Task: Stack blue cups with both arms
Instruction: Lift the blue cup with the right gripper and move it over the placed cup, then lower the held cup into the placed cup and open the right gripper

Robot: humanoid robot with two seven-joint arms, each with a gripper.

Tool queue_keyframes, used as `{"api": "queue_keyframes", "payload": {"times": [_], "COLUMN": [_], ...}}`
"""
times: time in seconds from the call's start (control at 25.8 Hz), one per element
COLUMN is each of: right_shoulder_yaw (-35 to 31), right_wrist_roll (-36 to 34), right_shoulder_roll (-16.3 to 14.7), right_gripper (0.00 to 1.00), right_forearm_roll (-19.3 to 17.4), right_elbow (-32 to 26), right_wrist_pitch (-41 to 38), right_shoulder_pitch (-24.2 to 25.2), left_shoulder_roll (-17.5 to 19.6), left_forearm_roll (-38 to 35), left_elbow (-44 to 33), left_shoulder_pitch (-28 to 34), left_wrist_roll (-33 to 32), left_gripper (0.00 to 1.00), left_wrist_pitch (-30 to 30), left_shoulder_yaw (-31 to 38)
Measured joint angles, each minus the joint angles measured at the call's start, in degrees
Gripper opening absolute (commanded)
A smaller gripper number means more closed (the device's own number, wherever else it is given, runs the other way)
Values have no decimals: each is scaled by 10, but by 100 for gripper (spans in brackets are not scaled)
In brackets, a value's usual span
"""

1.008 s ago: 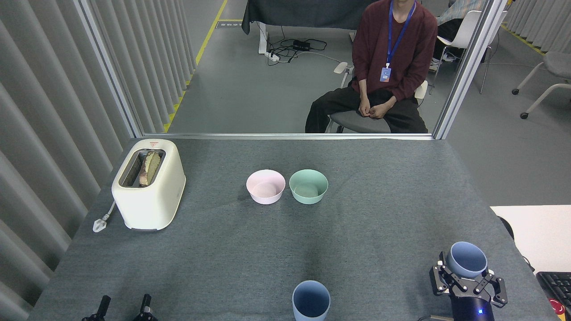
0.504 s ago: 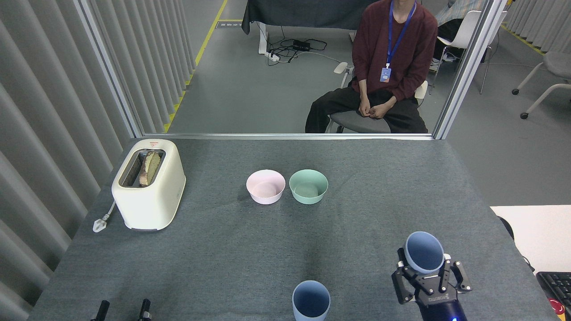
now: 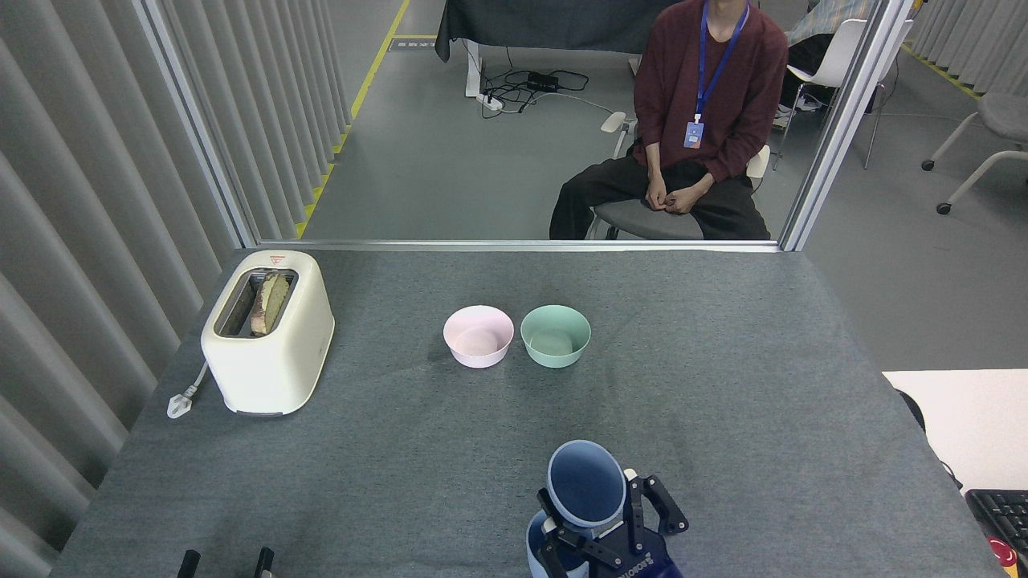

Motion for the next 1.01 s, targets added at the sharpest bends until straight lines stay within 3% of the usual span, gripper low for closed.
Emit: {"api": "queue_keyframes", "payload": {"times": [0.19, 0.58, 0.62, 0.66, 0.7, 1.01], "right_shoulder_yaw": [9, 11, 11, 11, 10, 5], "right_wrist_roll": [7, 9, 9, 9, 9, 4], "right_shoulder_roll": [20, 22, 22, 22, 22, 25], "right_gripper": [13, 13, 18, 45, 100, 100], "right_forearm_roll": [20, 22, 22, 22, 22, 16], "right_elbow": [3, 4, 3, 3, 3, -1], "right_wrist_pitch": [0, -4, -4, -5, -5, -3], "right_shoulder_pitch": [7, 23, 24, 25, 26, 26], "left_shoulder_roll": [0, 2, 2, 2, 2, 2], "left_forearm_roll": [0, 0, -1, -1, -1, -2], "left_elbow": [0, 0, 0, 0, 0, 0], "left_shoulder_pitch": [2, 5, 5, 5, 5, 5], "left_wrist_roll": [1, 1, 1, 1, 1, 1], "left_gripper": [100, 100, 100, 100, 100, 100], "left_wrist_pitch": [0, 0, 0, 0, 0, -1], "left_shoulder_yaw": [0, 1, 1, 1, 1, 1]}}
